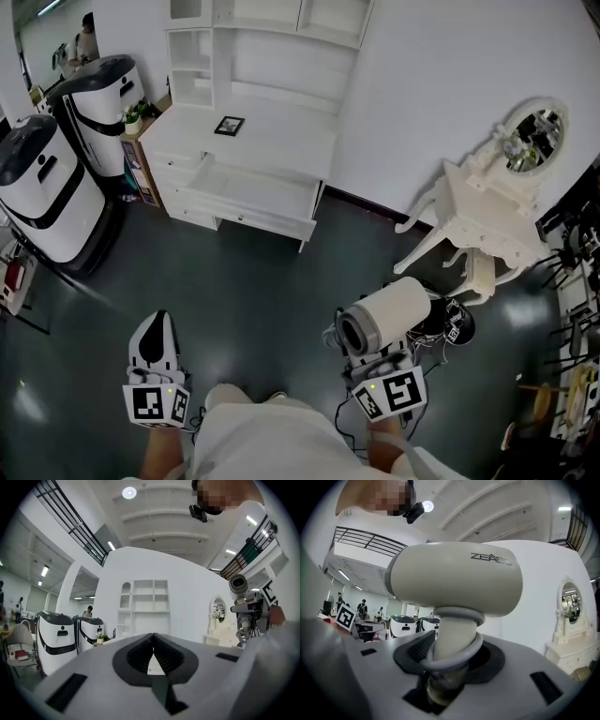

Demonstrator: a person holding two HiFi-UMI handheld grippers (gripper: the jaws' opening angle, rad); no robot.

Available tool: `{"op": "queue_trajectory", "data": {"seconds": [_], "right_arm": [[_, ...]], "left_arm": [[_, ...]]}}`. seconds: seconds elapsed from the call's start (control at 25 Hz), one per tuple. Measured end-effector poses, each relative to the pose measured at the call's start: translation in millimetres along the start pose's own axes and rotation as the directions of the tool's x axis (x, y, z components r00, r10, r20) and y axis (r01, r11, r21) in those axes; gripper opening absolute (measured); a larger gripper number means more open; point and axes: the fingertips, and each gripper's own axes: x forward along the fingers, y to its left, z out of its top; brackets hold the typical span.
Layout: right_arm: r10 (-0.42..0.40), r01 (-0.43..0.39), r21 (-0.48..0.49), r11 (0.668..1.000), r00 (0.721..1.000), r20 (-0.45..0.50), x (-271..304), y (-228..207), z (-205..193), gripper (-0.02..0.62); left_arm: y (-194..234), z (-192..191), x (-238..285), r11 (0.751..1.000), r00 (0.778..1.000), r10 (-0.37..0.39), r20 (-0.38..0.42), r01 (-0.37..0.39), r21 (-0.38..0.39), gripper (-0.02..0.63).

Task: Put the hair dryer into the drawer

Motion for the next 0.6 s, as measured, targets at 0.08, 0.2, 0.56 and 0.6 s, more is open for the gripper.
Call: {"op": "queue_trajectory", "data": {"seconds": [0.08,0.2,0.56,0.6], "right_arm": [[0.009,-0.009,-0.005,1.0,1.0,0.011,-3.4,-1.8,0.8,0.193],[0.016,-0.016,0.015,1.0,0.999,0.028,-5.0,-5.1,1.8,0.193],[0.005,-0.006,0.02,1.0,0.999,0.035,31.1,-20.5,-1.5,0.193],[0.001,-0.002,0.019,1.0,0.999,0.035,39.3,-24.5,-1.3,0.193]], "left_arm": [[-6.6,-3.7,-2.1,1.0,1.0,0.002,-0.006,-0.002,-0.003,0.017],[-12.3,-8.4,-1.3,1.0,1.0,-0.001,-0.02,0.001,-0.004,0.017],[-7.4,-29.5,51.3,0.999,0.998,-0.04,-0.043,0.039,-0.027,0.017],[-7.9,-31.8,63.1,0.998,0.998,-0.052,-0.044,0.05,-0.031,0.017]]}}
